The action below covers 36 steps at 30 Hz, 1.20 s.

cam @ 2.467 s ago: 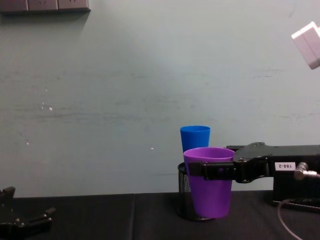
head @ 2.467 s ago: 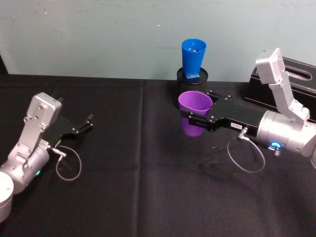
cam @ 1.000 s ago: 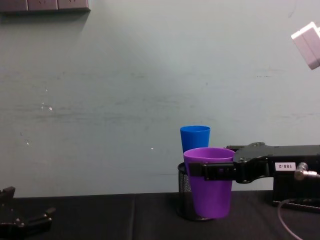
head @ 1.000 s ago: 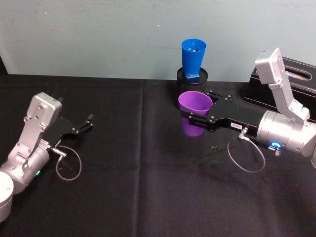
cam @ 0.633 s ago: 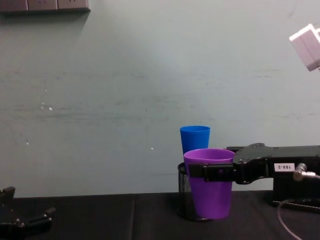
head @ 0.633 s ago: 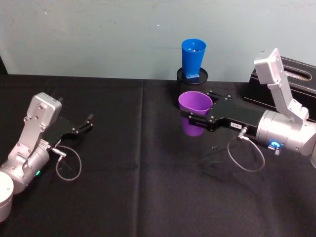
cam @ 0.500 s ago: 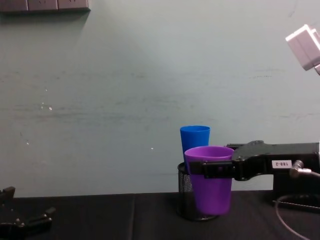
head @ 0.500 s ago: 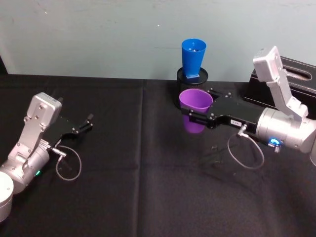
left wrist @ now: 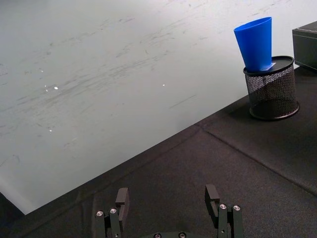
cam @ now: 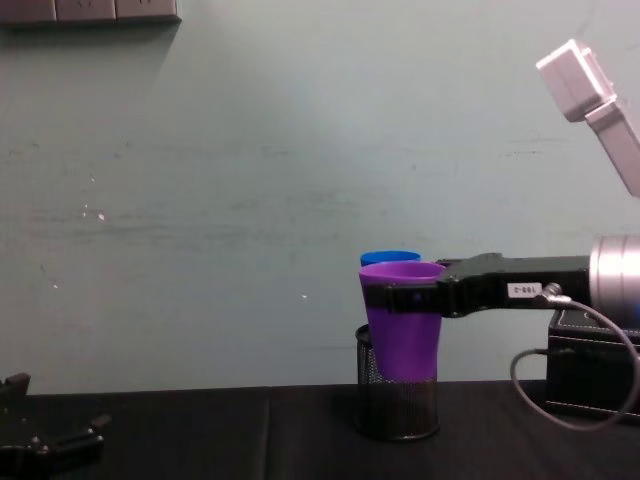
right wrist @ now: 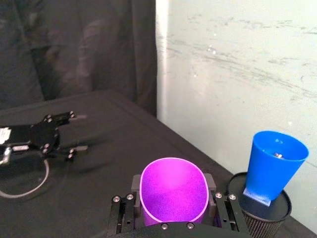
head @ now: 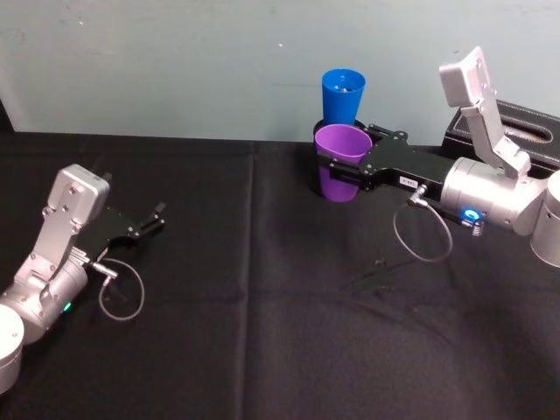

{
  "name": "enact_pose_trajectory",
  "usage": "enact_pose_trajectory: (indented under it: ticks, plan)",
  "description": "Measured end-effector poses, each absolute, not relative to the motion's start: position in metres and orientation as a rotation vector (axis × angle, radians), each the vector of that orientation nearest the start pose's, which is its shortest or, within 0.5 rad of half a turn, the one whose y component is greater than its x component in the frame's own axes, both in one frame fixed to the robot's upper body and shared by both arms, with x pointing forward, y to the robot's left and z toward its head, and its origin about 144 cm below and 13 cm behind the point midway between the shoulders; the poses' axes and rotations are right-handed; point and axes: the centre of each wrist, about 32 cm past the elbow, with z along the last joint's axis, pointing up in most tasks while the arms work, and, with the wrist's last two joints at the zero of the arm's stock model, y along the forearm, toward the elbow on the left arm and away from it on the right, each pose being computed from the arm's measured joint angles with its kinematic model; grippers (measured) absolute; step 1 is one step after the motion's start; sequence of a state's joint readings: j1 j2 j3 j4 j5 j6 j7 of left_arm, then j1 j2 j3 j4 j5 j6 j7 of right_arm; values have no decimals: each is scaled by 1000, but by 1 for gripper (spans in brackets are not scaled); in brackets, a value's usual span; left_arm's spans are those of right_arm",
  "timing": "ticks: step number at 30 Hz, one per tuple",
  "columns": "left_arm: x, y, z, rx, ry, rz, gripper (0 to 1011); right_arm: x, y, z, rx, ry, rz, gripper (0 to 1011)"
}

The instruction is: Pick up one cup with a gripper and tap it against the other cup.

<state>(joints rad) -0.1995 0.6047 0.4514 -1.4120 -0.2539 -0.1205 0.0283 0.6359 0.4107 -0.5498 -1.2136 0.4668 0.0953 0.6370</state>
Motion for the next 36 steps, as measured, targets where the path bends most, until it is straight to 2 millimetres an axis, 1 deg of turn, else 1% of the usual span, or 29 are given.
enact_pose_trajectory:
  ticks: [6,15,36]
  plan:
    - [489,310,1140,305,-285,1248,1005,616,-240,1247,-130,-66,-658,724]
    - [489,310,1140,305,-285,1248,1005,630,-236,1257,-118,-84,-686,724]
    - [489,310,1140,305,-285,1248,1005,660,-235,1260,-117,-82,-699,724]
